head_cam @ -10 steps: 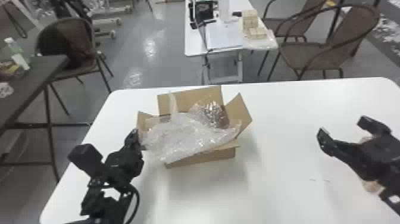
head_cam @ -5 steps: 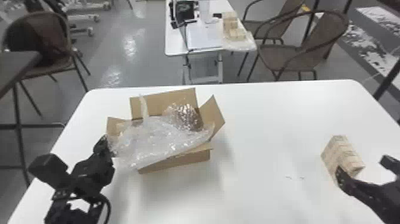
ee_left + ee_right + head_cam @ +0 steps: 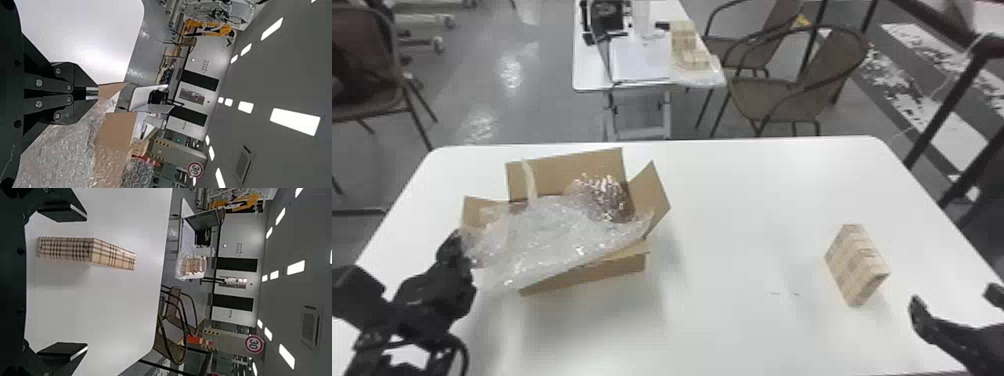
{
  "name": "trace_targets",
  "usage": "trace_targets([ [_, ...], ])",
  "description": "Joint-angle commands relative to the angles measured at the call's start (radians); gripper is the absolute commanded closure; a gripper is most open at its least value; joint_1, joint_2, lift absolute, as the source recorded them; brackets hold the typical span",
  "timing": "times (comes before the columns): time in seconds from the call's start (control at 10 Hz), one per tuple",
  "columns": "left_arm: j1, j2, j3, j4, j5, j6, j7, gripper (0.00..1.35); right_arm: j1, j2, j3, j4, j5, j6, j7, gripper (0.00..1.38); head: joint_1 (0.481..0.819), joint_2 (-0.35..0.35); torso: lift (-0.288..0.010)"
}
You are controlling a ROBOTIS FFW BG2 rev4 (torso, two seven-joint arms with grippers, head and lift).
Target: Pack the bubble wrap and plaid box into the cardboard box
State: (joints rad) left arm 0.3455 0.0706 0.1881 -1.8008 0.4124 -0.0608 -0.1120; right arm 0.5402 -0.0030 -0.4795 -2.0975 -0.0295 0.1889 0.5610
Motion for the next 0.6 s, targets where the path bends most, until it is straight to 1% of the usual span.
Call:
trace_targets([
  [0.0,-0.003,0.001,-0.002,0.001,0.0,0.001,0.0,1.21,-0.019,0.004,-0.021,0.068,-0.003,-0.048,0.0,0.14,0.695,-0.045,-0.12],
  [0.1,-0.002,0.001,-0.002,0.001,0.0,0.004,0.0,1.21,-0.034,0.004,-0.031,0.12,-0.004,-0.081,-0.001,0.14,0.695,-0.059,-0.12],
  [0.4,-0.008,0.001,-0.006,0.001,0.0,0.006,0.0,1.2,-0.095,0.004,-0.037,0.218,0.02,-0.097,0.0,0.14,0.695,-0.085,-0.12],
  [0.5,-0.011,0.001,-0.007,0.003,0.0,0.007,0.0,1.21,-0.117,0.004,-0.037,0.24,0.031,-0.097,0.016,0.14,0.695,-0.089,-0.12],
])
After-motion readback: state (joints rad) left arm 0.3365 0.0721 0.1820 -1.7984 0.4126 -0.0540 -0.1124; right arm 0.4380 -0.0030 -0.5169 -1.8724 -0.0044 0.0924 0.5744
